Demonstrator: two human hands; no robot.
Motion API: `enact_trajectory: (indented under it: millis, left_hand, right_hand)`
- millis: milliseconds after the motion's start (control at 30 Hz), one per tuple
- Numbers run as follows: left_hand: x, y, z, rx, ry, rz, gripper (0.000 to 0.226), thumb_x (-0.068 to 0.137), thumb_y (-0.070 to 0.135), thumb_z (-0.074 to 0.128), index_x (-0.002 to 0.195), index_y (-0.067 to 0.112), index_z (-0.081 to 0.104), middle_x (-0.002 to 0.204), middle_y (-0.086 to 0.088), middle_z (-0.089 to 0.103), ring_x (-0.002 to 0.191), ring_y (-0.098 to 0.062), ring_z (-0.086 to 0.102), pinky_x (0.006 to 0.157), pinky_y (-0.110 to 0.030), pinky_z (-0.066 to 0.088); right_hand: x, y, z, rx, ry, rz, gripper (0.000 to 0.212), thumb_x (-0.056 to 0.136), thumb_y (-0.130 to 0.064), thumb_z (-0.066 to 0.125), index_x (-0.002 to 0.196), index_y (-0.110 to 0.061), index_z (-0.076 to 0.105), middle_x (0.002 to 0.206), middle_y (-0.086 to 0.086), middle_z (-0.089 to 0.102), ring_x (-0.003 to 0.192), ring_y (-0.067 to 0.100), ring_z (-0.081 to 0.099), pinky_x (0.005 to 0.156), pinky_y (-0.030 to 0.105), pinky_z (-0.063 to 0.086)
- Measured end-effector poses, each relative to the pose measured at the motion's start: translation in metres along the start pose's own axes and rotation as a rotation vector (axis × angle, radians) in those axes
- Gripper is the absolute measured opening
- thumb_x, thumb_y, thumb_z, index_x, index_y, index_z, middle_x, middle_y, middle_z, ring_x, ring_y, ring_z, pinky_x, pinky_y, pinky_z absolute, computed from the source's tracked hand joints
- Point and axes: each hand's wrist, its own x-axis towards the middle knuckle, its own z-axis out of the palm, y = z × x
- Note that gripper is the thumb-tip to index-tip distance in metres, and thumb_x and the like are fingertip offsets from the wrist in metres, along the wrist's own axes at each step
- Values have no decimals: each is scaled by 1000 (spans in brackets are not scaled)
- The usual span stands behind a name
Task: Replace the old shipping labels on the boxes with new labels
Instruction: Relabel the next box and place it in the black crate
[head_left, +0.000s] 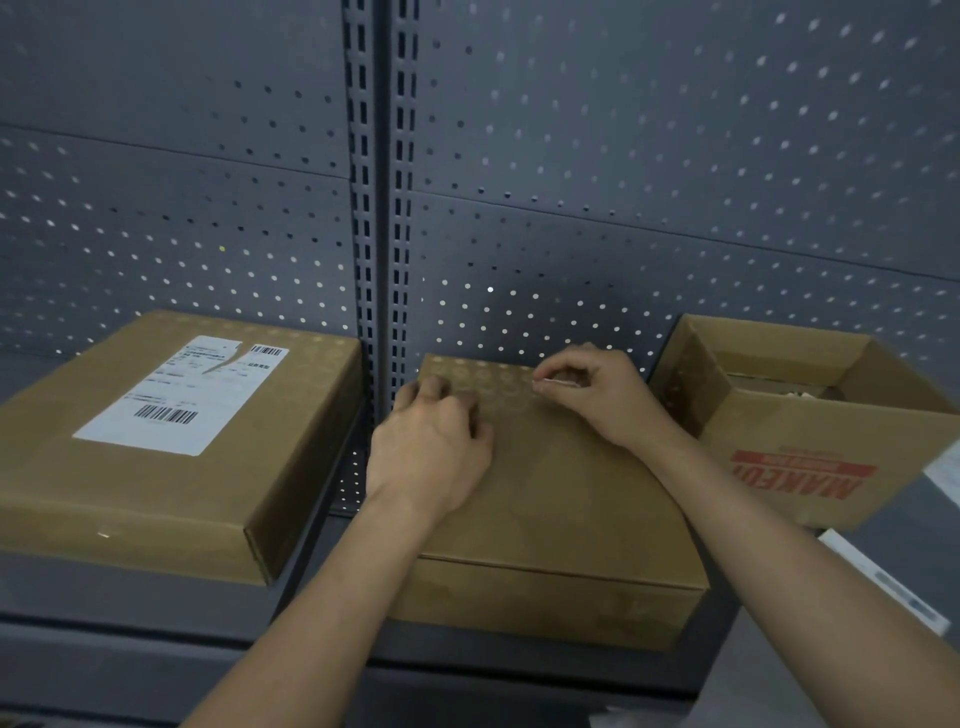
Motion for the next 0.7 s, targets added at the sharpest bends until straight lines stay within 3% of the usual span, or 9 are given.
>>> enact_trajectory:
  millis: [167, 300, 433, 533, 700]
  left_hand:
    - [0, 0, 0, -13, -1, 18, 40, 98, 42, 43, 130, 27, 61, 138, 0, 51, 132, -26, 38, 96, -45, 45]
    - [2, -6, 3, -59, 17, 60, 36, 95, 39, 52, 123, 23, 67, 139, -5, 51, 133, -30, 38, 106, -46, 41]
    - [7, -12, 5, -77, 139, 146, 19, 88, 33, 67, 100, 21, 77, 112, -7, 65, 104, -32, 56, 97, -45, 46]
    - [7, -8, 3, 17, 120, 158, 20, 91, 37, 63, 101, 25, 76, 104, -3, 70, 102, -30, 58, 89, -46, 49]
    - [4, 3, -4, 69, 89, 151, 19, 94, 32, 54, 94, 25, 73, 92, -3, 69, 93, -30, 63, 91, -46, 48]
  right_hand:
    - [-10, -16, -4, 93, 62, 51, 7, 77, -8, 81, 82, -9, 76, 73, -8, 70, 67, -5, 61, 66, 9, 44]
    - [-25, -28, -14, 78, 115, 87, 15, 73, -19, 86, 76, -12, 73, 65, -4, 68, 60, 8, 55, 58, 26, 46]
    - [-38, -40, -23, 95, 153, 87, 14, 73, -18, 85, 75, -13, 72, 65, -9, 67, 59, 3, 55, 59, 21, 47]
    - [-48, -52, -33, 122, 221, 114, 16, 75, -18, 84, 79, -8, 72, 66, -5, 66, 57, 1, 56, 57, 16, 46]
    - [-70, -70, -63, 102, 323, 156, 16, 80, -23, 80, 87, -11, 74, 82, 5, 73, 72, 15, 67, 67, 25, 54]
